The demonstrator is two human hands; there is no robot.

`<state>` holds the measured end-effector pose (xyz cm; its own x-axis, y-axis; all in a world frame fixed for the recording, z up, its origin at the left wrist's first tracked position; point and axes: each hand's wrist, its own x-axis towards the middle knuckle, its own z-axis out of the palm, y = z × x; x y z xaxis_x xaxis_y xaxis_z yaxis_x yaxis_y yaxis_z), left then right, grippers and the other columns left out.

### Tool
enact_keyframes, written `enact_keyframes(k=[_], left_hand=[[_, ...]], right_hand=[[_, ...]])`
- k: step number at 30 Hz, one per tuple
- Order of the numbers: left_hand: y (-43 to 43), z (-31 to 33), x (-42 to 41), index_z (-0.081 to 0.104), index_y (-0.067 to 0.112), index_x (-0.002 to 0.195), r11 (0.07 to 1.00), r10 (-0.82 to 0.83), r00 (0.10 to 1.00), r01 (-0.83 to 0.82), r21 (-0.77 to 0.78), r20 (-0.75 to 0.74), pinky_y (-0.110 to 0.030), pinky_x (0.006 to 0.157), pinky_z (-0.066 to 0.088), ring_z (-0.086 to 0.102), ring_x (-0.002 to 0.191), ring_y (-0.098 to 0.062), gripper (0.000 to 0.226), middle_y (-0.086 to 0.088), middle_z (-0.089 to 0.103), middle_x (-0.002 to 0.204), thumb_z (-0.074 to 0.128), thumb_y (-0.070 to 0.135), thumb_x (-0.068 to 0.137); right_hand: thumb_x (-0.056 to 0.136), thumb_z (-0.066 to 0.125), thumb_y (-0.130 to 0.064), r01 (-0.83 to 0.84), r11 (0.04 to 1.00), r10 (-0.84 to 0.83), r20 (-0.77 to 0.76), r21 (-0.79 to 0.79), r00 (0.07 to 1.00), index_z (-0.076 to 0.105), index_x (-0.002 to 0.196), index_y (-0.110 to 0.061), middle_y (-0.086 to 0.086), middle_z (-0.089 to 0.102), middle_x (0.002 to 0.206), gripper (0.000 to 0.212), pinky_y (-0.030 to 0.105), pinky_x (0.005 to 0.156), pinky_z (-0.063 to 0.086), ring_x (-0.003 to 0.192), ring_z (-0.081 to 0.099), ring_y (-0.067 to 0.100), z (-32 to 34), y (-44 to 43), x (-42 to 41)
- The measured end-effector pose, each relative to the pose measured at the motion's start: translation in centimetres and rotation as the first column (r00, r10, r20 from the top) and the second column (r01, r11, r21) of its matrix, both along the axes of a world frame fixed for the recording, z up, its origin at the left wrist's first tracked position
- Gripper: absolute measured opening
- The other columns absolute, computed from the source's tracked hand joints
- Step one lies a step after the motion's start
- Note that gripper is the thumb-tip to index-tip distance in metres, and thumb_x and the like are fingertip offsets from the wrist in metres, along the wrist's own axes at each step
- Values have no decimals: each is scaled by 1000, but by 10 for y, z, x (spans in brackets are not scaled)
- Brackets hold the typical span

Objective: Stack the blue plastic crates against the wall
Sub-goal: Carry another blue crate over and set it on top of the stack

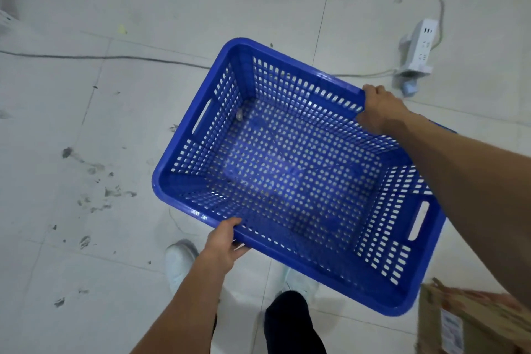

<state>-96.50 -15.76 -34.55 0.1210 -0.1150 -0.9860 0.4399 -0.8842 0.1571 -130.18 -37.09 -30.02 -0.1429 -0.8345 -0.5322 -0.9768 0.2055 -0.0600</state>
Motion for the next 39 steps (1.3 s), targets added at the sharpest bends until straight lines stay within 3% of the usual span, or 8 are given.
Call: enact_keyframes(k=[5,8,12,17,22,28,36,39], left_hand=[[-9,2,2,56,5,118,998,55,995,-55,-1,-85,-60,92,52,66,106,-39,26,-19,68,115,53,2,92],[-2,2,5,58,4,113,999,26,997,-28,-23,-72,-59,91,53,67,105,-37,22,-18,69,112,51,1,93],[-1,8,20,58,7,101,1000,-5,999,4,-29,-37,-56,88,54,67,97,-34,12,-16,70,103,50,2,93],[-6,37,49,60,8,111,997,-10,1000,8,-77,-13,-55,85,57,69,101,-33,20,-15,72,108,53,4,92],[-17,112,79,59,10,105,993,53,998,-52,-111,12,-55,87,56,68,106,-36,16,-16,71,109,54,4,91],[-15,238,141,58,9,104,961,228,973,-218,-172,38,-54,87,56,69,98,-37,17,-17,71,104,51,2,91],[31,397,279,58,10,100,876,432,899,-397,-276,78,-48,76,60,71,87,-35,15,-15,72,103,51,1,90],[55,439,339,59,9,100,837,487,871,-445,-318,66,-43,65,63,71,84,-34,15,-14,72,101,51,0,90]], right_hand=[[88,58,-25,48,998,-42,-176,31,984,41,133,-5,22,46,132,53,53,101,40,121,47,41,-1,-8,0],[89,55,-18,97,995,-95,-101,10,990,48,129,-10,23,50,127,42,50,96,46,116,50,41,-1,-10,-5],[93,54,-32,100,993,-102,-25,-67,994,52,121,-14,24,56,119,33,47,88,48,108,54,42,4,-2,-4],[94,55,-41,76,967,-68,40,-244,997,55,115,-13,24,62,109,36,48,80,51,95,60,43,40,1,11],[95,53,-46,76,958,-39,138,-276,990,55,116,-17,20,59,110,36,46,81,49,97,58,39,122,-15,53],[94,57,-44,16,925,92,265,-379,960,58,116,-13,18,60,112,38,39,78,42,98,58,36,250,-42,146],[89,64,-46,-102,882,296,373,-460,879,61,114,-7,22,62,116,46,42,84,45,105,57,40,423,-63,350],[87,64,-50,-160,852,378,374,-499,847,64,111,-9,23,65,111,47,42,86,45,103,59,40,477,-59,443]])
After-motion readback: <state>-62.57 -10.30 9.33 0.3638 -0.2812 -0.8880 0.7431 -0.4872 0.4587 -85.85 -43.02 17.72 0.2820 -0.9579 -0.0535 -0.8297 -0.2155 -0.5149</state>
